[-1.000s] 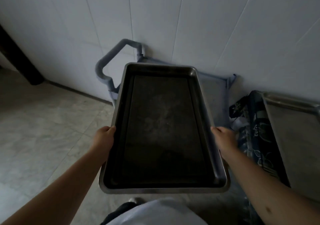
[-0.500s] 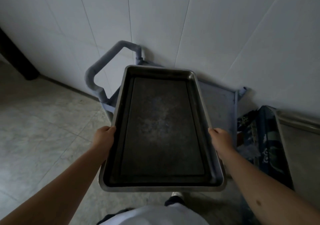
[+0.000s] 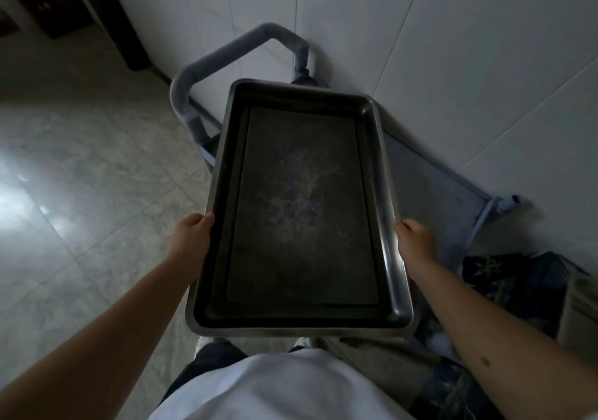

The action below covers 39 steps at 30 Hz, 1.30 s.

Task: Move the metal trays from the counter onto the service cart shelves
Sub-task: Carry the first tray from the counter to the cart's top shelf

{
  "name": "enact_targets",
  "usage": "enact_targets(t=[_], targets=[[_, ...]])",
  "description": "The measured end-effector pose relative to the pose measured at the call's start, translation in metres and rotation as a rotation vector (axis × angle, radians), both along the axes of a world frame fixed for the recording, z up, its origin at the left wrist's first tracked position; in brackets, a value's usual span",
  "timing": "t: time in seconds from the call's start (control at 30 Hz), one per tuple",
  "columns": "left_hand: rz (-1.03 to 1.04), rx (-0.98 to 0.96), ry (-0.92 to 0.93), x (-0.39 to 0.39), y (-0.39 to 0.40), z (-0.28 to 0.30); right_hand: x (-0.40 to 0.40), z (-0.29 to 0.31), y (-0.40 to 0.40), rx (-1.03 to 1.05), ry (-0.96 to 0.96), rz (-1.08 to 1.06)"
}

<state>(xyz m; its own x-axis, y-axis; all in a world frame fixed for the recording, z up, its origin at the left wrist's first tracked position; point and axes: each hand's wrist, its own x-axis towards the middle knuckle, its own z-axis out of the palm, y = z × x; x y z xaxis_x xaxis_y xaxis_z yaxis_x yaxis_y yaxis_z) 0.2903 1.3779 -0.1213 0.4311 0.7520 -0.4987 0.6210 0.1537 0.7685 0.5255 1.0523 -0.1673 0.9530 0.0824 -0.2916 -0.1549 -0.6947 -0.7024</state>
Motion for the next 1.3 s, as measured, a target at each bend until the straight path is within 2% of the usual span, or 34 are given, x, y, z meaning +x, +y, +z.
enact_targets(t=[0.3,0.57,0.73,0.9,0.97,1.1,1.3], targets=[[0.221,-0.208,-0.113,0.007,-0.044,0.007,0.071,-0.003,0.005,0.066,0.041,0.146],[0.359,-0.276,-0.154,0.02,-0.078,-0.003,0.114,0.003,-0.007,-0.083,0.065,0.306],[0.397,-0.277,-0.186,0.03,-0.098,-0.008,0.1,0.009,-0.069,-0.179,0.131,0.345],[0.405,-0.349,-0.209,0.041,-0.135,-0.013,0.055,0.011,-0.128,-0.285,0.066,0.117],[0.404,-0.38,-0.229,0.046,-0.147,-0.013,0.041,0.01,-0.138,-0.307,0.098,0.025],[0.37,-0.45,-0.278,0.051,-0.162,-0.015,0.032,0.008,-0.132,0.032,0.276,-0.275],[0.124,-0.604,-0.255,0.056,-0.162,-0.017,0.075,0.012,-0.131,0.135,0.25,-0.461]])
